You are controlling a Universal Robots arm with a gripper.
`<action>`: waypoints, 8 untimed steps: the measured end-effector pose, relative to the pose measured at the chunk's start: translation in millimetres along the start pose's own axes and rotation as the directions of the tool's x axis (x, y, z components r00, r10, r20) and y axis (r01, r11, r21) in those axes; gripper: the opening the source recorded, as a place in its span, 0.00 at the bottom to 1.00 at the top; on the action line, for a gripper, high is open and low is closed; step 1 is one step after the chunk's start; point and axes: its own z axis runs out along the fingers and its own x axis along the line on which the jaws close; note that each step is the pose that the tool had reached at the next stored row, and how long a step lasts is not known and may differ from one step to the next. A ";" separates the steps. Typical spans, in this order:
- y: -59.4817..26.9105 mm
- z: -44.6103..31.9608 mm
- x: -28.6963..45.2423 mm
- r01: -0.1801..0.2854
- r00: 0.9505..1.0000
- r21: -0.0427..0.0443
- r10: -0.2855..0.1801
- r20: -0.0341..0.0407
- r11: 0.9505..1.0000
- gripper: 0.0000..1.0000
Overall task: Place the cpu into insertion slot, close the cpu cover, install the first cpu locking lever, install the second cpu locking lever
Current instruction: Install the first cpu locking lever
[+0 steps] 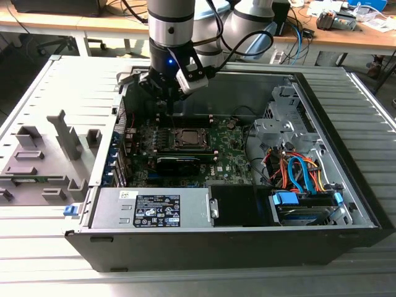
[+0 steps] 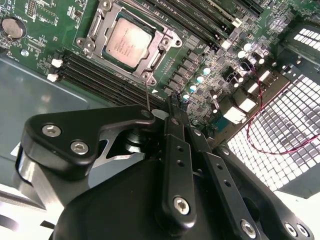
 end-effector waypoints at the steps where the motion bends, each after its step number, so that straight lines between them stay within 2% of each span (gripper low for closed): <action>1: 0.0 0.1 0.2 0.000 1.000 0.000 0.000 0.000 1.000 0.11; 8: 0.0 1.4 1.3 0.000 1.000 0.000 0.000 0.000 1.000 0.11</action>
